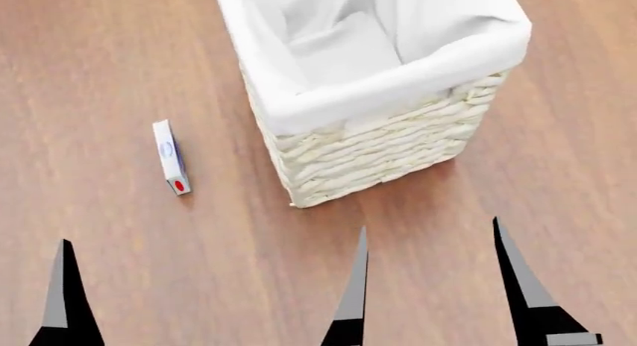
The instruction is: Pick up the alphabet soup and the cream cheese box, and put them in the basket.
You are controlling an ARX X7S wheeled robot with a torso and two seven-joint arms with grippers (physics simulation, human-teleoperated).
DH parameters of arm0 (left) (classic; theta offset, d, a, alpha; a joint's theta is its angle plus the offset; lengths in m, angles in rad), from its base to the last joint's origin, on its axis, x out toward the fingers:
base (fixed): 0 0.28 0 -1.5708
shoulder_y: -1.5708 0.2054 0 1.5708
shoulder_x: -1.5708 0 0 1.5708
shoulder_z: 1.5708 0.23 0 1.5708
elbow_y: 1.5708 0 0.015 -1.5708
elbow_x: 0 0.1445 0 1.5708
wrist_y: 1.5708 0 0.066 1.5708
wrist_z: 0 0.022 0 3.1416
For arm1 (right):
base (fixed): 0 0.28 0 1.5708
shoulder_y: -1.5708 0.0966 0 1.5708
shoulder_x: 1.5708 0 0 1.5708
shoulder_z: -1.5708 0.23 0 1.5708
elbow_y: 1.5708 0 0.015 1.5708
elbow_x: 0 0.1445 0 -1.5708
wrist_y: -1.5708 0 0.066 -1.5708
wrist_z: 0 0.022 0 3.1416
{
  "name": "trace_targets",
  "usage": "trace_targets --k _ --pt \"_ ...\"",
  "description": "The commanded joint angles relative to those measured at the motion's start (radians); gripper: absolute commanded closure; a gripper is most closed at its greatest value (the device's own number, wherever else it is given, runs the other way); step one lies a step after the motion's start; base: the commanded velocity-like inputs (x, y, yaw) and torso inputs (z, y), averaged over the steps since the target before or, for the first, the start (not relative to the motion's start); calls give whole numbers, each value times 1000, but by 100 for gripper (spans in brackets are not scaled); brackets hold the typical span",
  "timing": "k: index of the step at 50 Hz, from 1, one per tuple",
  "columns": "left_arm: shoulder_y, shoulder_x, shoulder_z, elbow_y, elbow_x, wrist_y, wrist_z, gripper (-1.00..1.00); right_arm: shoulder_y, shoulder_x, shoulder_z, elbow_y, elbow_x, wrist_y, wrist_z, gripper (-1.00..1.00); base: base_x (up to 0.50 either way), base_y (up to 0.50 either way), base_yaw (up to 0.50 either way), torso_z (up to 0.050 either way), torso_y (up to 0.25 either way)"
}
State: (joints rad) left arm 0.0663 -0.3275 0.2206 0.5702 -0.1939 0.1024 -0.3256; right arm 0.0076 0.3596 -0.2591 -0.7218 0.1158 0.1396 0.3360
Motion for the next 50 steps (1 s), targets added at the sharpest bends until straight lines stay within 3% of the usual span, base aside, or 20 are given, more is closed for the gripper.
trace_targets --k 1,29,43,50 --pt "0 -3 5 -3 0 4 -3 -100 -8 6 -4 -13 -6 -1 7 -100 0 0 0 0 0" --pt "-18 -2 27 -48 -15 12 5 -100 -140 36 24 -125 124 113 32 -100 0 0 0 0 0" --pt "-42 -5 37 -76 -31 8 16 -100 -155 68 75 -212 238 348 95 -100 0 0 0 0 0" --pt "-55 -3 41 -90 -35 1 17 -100 -154 80 155 -248 384 467 132 -100 0 0 0 0 0"
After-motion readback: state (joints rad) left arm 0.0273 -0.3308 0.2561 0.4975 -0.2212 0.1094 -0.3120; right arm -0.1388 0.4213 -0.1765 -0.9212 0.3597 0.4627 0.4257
